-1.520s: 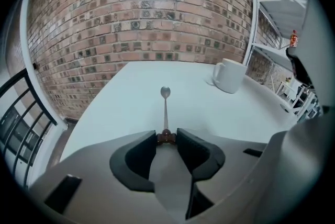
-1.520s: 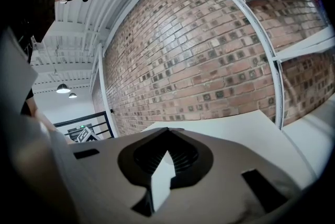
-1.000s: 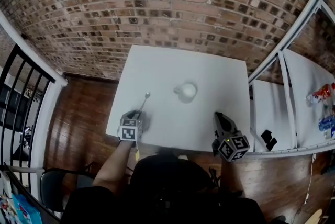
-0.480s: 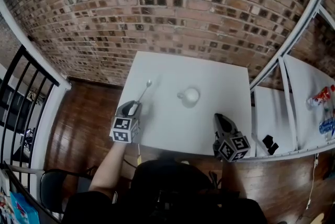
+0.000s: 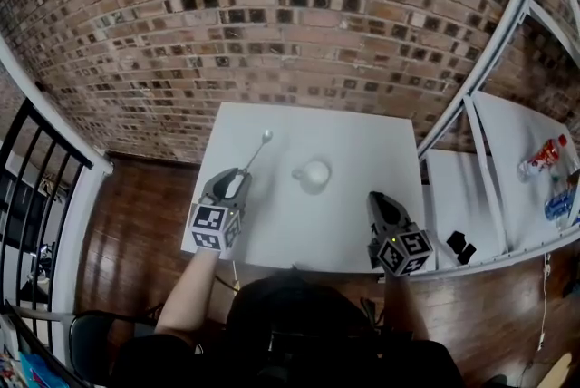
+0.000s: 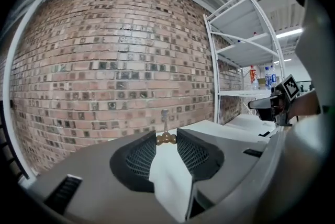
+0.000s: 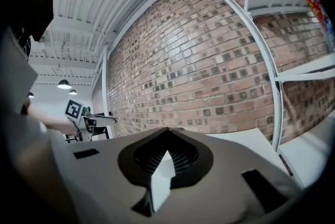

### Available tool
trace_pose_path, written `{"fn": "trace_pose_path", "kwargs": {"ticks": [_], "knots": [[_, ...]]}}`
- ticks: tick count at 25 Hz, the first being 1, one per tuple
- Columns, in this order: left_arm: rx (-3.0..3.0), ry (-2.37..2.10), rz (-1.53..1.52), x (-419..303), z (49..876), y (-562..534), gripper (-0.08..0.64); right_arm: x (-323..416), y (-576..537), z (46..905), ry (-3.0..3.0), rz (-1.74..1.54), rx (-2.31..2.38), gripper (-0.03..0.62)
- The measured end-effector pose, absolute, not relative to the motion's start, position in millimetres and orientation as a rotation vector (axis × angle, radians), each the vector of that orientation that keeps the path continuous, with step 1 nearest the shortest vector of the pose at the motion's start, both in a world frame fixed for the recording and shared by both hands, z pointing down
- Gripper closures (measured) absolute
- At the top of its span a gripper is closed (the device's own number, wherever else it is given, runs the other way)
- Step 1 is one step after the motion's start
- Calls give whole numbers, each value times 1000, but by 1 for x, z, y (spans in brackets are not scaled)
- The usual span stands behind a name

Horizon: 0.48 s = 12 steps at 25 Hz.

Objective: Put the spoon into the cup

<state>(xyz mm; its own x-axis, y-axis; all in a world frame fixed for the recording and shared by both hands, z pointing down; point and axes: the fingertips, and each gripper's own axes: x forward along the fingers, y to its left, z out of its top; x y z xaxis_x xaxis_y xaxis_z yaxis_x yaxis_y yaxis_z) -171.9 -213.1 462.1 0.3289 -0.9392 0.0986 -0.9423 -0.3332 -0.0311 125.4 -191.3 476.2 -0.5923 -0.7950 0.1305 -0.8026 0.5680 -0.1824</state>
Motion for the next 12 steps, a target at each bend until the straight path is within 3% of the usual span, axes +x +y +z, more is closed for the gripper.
{"fn": "trace_pose_path", "kwargs": {"ticks": [12], "knots": [[2649,-1511,290,-99,493,-238,436,160,-182,480,-2680,368,1526,588]]}}
